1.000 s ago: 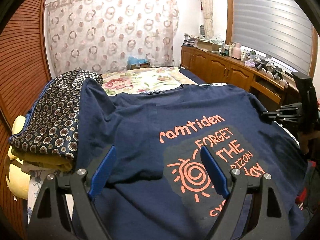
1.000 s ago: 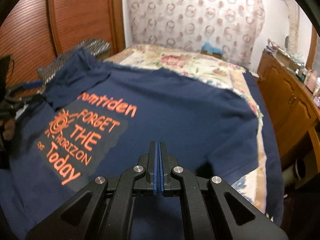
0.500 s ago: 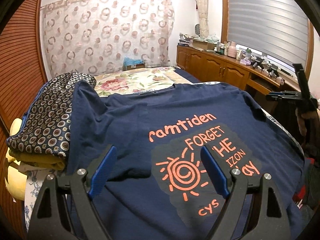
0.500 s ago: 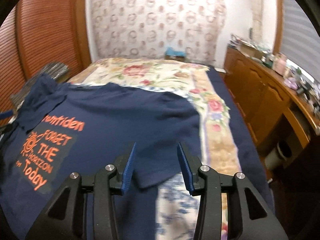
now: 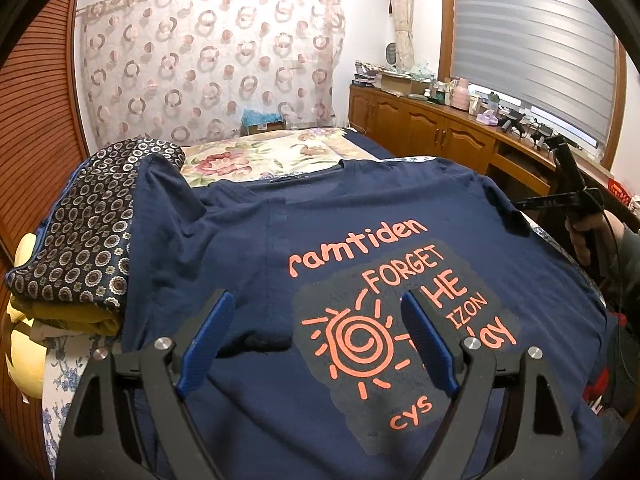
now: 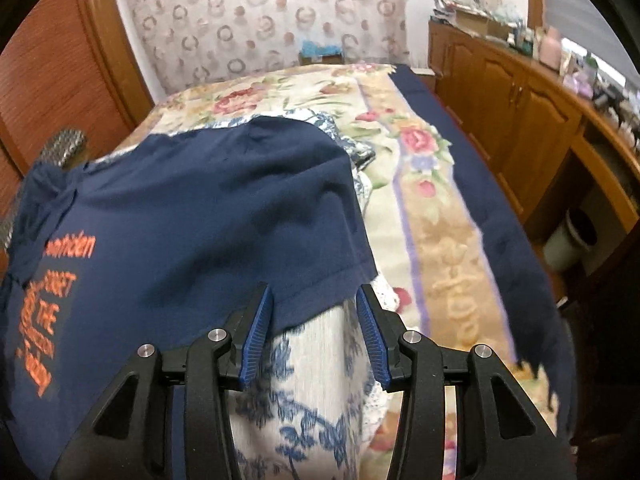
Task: Fold small clothes
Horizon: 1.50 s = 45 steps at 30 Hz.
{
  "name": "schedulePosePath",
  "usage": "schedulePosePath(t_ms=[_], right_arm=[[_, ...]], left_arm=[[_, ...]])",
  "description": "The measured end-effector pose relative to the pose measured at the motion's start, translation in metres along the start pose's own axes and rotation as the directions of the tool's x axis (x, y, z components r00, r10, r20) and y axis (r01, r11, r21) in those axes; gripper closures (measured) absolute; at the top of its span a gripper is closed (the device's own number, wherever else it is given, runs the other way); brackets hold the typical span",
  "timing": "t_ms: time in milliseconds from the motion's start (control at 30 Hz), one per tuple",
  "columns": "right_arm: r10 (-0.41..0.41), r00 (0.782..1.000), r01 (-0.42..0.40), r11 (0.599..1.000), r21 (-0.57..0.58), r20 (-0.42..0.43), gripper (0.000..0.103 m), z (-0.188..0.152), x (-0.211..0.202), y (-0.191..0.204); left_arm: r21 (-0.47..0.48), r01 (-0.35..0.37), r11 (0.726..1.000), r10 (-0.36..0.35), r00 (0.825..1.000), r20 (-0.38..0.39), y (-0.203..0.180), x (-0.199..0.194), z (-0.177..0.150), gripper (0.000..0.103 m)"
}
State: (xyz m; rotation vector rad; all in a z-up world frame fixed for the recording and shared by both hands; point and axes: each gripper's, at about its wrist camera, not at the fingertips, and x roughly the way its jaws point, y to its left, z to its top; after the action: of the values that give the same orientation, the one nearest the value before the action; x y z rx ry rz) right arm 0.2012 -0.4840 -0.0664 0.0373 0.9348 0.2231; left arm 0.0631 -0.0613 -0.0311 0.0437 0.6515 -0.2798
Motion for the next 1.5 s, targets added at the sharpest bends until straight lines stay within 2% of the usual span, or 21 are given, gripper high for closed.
schedulePosePath(t_ms=[67,100,133,167,200,333,467,633,767,867,900,967,1000,1133,1233,1500], right_arm=[[0.016,1.0,-0.016,1.0,-0.01,0.002,0.067,0.002,0.001,0.003],[0.007,1.0,-0.007,1.0,-0.018,0.005,0.069,0.002,0.001,0.003],[-0.009,1.0,0.009,0.999,-0.032,0.015,0.075,0.002,0.0,0.005],[-0.039,0.999,0.04,0.998,-0.054,0.025,0.089,0.002,-0.001,0.008],[-0.077,0.996,0.08,0.993,-0.082,0.038,0.096,0.001,-0.004,0.011],[-0.119,0.991,0.126,0.982,-0.139,0.062,0.102,0.0,-0.008,0.019],[-0.091,0.987,0.11,0.983,-0.148,0.131,0.102,0.011,-0.024,0.028],[0.006,0.98,0.043,0.971,-0.236,0.201,0.102,0.027,-0.053,0.071],[0.126,0.969,-0.046,0.937,-0.347,0.211,0.102,0.028,-0.068,0.128],[0.232,0.953,-0.149,0.918,-0.367,0.194,0.102,0.028,-0.073,0.149],[0.245,0.949,-0.16,0.916,-0.367,0.199,0.1,0.028,-0.074,0.153],[0.226,0.949,-0.136,0.923,-0.361,0.22,0.072,0.03,-0.075,0.157],[0.215,0.951,-0.126,0.926,-0.355,0.222,0.069,0.031,-0.073,0.156],[0.16,0.97,-0.094,0.942,-0.321,0.184,0.069,0.033,-0.057,0.144],[0.138,0.982,-0.096,0.951,-0.294,0.126,0.068,0.028,-0.036,0.134],[0.093,0.996,-0.094,0.962,-0.256,-0.016,0.069,0.005,0.016,0.132]], left_arm=[[-0.001,0.0,1.0,0.0,1.0,0.0,0.0,0.0,0.0,0.017],[-0.001,0.0,1.0,0.0,1.0,-0.001,0.0,0.0,-0.001,0.017],[-0.001,0.001,1.0,-0.001,1.0,0.0,0.0,0.0,-0.001,0.017],[-0.001,0.0,1.0,0.0,1.0,0.0,0.0,0.0,0.0,0.017],[-0.002,0.0,1.0,0.0,1.0,-0.001,0.0,0.0,0.0,0.017],[-0.005,-0.002,1.0,0.002,1.0,0.0,0.001,0.0,-0.002,0.017],[-0.013,-0.004,1.0,0.004,1.0,0.004,0.005,-0.001,-0.003,0.017],[-0.027,-0.007,1.0,0.007,1.0,0.012,0.01,-0.004,-0.002,0.017],[-0.036,-0.009,0.999,0.01,1.0,0.013,0.013,-0.006,-0.003,0.017],[-0.039,-0.011,0.999,0.011,1.0,0.013,0.013,-0.007,-0.003,0.017],[-0.041,-0.011,0.999,0.011,1.0,0.014,0.014,-0.008,-0.004,0.017],[-0.044,-0.011,0.999,0.011,1.0,0.015,0.015,-0.008,-0.003,0.017],[-0.046,-0.011,0.999,0.011,1.0,0.016,0.015,-0.008,-0.003,0.017],[-0.047,-0.01,0.999,0.011,1.0,0.017,0.016,-0.008,-0.003,0.017],[-0.046,-0.011,0.999,0.011,1.0,0.015,0.016,-0.008,-0.003,0.017],[-0.055,-0.022,0.998,0.023,1.0,0.018,0.021,-0.011,-0.003,0.017]])
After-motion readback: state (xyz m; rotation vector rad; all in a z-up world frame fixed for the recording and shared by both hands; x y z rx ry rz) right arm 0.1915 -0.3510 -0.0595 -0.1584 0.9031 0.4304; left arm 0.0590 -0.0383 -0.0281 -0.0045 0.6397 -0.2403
